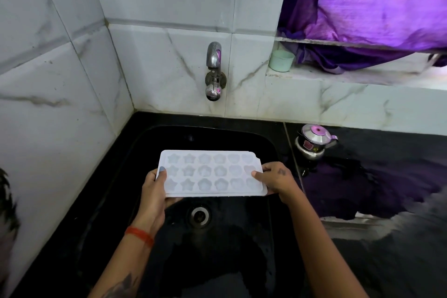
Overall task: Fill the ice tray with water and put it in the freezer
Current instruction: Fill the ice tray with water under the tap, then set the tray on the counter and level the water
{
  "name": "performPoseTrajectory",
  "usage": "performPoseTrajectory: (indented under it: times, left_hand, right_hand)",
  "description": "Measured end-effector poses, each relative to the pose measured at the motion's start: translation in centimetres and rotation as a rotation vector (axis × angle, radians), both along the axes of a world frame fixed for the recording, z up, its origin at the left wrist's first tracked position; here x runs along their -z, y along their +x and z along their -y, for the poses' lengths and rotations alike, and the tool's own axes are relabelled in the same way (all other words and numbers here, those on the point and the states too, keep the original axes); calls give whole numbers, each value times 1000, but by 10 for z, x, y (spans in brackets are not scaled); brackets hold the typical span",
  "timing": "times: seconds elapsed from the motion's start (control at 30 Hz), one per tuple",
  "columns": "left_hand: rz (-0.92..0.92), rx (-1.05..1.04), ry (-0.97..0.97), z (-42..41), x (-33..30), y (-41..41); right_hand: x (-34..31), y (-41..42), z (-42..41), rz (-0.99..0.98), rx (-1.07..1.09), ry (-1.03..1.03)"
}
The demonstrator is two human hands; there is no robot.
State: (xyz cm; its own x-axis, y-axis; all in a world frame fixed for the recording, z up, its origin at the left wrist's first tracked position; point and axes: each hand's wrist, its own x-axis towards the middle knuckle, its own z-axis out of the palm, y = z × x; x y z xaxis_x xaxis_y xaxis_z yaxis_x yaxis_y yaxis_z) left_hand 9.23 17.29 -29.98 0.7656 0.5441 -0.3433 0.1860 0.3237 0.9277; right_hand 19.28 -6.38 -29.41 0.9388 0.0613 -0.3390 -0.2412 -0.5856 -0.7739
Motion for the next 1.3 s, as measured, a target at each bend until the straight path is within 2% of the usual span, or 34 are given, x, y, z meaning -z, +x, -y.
performPoseTrajectory:
  times: [0.17,0.43,0.7,1.3]
  left_hand:
    - [-84,48,129,12,1,-14]
    - [-212,81,503,50,6,-34]
    - [-222,89,545,124,7,-51]
    - [-204,347,520,288,30,-42]
  right_hand:
    - [8,-11,23,-10,18,21]
    - [9,-22,79,13,3,121]
    - [12,-29,159,36,2,171]
    - [49,-47,351,38,145,119]
